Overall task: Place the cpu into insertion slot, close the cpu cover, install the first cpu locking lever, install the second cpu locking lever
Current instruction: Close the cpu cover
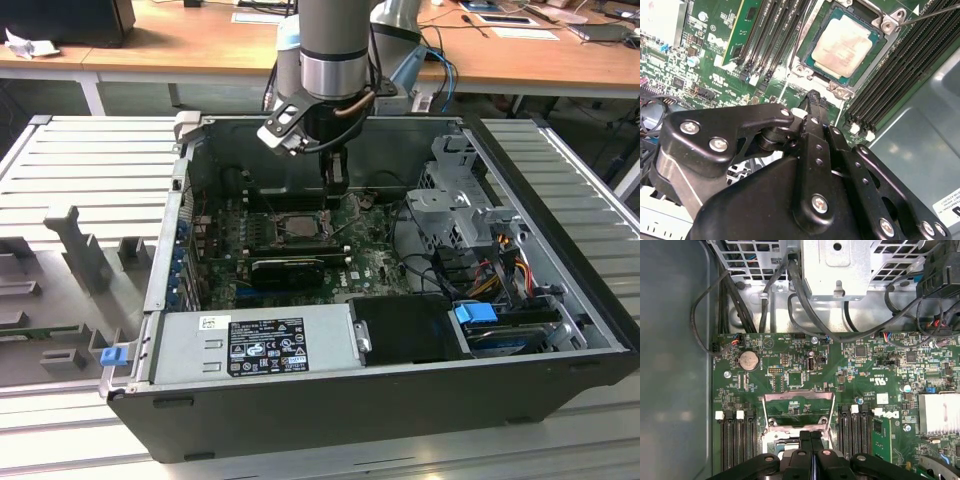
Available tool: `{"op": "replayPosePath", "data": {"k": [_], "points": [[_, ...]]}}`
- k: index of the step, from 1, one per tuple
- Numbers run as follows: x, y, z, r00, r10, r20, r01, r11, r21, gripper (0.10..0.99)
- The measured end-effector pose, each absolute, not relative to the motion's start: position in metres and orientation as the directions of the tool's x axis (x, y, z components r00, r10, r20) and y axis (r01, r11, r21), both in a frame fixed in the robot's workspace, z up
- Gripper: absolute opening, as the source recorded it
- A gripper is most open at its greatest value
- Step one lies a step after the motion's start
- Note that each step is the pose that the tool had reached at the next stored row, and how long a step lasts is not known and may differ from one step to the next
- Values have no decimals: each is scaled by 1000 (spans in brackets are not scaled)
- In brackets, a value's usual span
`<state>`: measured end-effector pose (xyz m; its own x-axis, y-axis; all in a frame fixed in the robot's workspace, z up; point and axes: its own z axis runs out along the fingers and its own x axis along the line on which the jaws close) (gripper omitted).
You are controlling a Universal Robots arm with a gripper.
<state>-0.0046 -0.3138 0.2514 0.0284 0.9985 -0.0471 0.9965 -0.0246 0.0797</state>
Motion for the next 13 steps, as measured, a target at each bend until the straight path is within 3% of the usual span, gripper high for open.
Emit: {"op": "replayPosePath", "data": {"k": [13], "points": [[-3, -314, 254, 28, 998, -47, 997, -25, 80, 106]]}}
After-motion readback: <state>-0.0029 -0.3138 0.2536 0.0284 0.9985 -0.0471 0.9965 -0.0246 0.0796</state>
